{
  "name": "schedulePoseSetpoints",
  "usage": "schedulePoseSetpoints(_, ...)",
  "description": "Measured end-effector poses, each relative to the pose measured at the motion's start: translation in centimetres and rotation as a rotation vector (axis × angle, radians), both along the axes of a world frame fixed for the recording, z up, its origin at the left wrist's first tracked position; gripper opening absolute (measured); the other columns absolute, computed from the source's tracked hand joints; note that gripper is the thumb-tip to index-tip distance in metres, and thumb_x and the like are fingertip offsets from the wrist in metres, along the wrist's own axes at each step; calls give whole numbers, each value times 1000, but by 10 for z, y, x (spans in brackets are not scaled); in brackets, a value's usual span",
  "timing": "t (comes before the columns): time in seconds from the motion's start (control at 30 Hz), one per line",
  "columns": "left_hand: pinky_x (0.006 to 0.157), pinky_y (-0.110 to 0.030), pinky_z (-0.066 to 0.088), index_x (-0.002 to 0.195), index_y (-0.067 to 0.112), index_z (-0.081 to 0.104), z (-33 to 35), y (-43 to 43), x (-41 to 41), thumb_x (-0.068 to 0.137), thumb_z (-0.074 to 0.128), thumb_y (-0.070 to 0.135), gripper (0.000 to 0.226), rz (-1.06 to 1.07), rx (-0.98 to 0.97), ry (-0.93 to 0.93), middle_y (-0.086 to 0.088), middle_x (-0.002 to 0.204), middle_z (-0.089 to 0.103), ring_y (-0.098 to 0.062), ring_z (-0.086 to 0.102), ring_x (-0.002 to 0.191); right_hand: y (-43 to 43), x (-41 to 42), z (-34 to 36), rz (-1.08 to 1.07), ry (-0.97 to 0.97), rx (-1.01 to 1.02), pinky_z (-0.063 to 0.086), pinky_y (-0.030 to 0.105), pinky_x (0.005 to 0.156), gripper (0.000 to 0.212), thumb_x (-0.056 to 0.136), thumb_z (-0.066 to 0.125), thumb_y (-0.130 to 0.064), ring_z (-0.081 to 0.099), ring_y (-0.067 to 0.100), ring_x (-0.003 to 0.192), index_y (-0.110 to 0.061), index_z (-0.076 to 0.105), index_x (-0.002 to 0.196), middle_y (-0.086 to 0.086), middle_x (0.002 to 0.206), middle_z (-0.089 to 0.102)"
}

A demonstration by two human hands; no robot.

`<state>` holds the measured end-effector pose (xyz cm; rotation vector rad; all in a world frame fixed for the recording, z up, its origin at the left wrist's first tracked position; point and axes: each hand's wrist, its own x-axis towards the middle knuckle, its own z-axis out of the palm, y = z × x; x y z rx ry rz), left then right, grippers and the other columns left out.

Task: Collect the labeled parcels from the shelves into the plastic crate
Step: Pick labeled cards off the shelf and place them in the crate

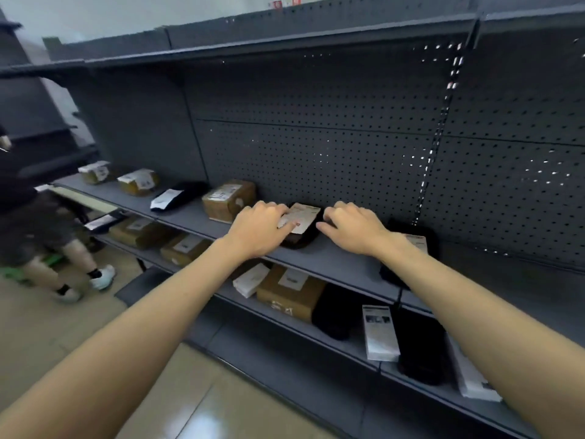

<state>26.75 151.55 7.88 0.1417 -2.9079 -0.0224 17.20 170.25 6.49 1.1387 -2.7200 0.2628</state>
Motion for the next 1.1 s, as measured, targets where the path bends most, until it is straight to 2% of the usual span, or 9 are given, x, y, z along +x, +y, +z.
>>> schedulePoseSetpoints(0.27,99,-46,45,140,18,55,-32,-84,-1,104,41,50,50,37,41,-57,-10,138,60,-31,54,125,-93,-7,-24,83,8,31,48,41,82,44,102,41,-46,57,33,112,-11,61,120,12,127,60)
schedulePoseSetpoints(0.37,101,-47,44,142,17,53,-43,-113,-13,104,41,50,51,33,41,-80,-10,140,59,-31,53,127,-125,-18,-38,104,8,30,46,40,79,43,102,41,-46,58,34,110,-10,62,115,14,122,61)
schedulePoseSetpoints(0.5,102,-46,43,142,18,52,-55,-153,-33,105,40,50,51,9,39,-115,-8,141,58,-30,51,129,-171,-34,-57,106,-6,34,40,39,74,43,103,39,-46,56,35,109,-11,59,118,14,119,57)
schedulePoseSetpoints(0.63,99,-44,43,141,16,53,-82,-196,-50,104,42,47,50,-44,-3,-162,-8,139,60,-30,53,127,-214,-47,-81,112,-30,39,39,41,76,44,104,36,-45,53,35,110,-11,57,121,14,120,56)
schedulePoseSetpoints(0.73,102,-44,42,141,17,54,-100,-225,-59,104,44,48,50,-25,54,-186,-5,140,60,-29,52,130,-239,-50,-97,103,-64,55,45,44,84,44,104,36,-44,53,35,109,-10,57,121,15,120,57)
schedulePoseSetpoints(0.87,100,-45,43,139,15,55,-122,-258,-68,104,44,48,50,-39,66,-233,-8,137,61,-30,53,127,-265,-53,-118,73,-136,114,44,44,89,45,104,37,-44,52,35,114,-11,56,127,14,126,56)
schedulePoseSetpoints(1.1,97,-44,45,137,15,56,-155,-300,-86,104,45,46,47,-187,67,-279,-10,131,63,-30,56,122,-297,-43,-146,-57,-179,138,44,44,85,43,103,39,-44,54,34,110,-11,59,120,14,120,58)
